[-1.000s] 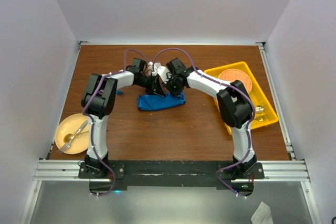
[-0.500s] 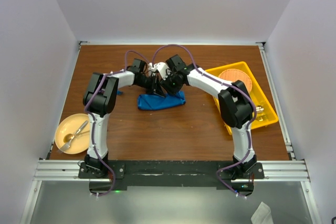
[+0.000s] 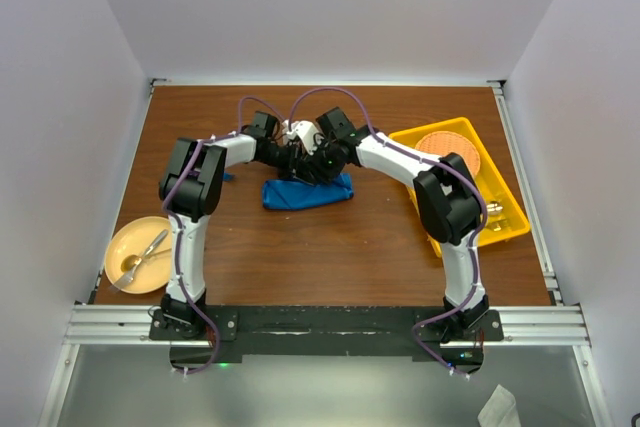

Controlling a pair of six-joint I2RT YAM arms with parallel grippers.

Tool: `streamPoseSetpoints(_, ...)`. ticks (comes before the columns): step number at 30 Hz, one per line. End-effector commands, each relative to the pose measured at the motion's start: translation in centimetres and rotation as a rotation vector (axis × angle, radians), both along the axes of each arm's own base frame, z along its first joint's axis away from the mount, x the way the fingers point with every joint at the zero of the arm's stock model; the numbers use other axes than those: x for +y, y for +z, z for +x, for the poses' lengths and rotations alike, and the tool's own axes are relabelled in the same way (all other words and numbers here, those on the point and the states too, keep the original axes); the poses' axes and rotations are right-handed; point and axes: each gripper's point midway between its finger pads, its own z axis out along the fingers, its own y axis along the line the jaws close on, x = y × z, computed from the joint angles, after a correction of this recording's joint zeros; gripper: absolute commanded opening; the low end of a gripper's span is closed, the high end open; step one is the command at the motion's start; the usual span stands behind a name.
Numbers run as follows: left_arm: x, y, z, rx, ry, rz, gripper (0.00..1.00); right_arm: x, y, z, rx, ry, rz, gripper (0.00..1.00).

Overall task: Fold the napkin into a case and place the utensils inside
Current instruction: Stuff the top corner of the smaller-rectangle-folded napkin at the center of the board.

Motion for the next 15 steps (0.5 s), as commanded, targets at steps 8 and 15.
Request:
streamPoseSetpoints(8,1.0,-2.1,1.1,-0.025,0.020,0.081,0.00,-0.3,-2.5,1.5,-0.050,0.021,-0.051,0.33)
streamPoseSetpoints(15,1.1,-1.5,1.1,-0.027,0.024,0.069,0.00,-1.6,-4.3,1.2,-0.046,0.015,-0.107,0.15)
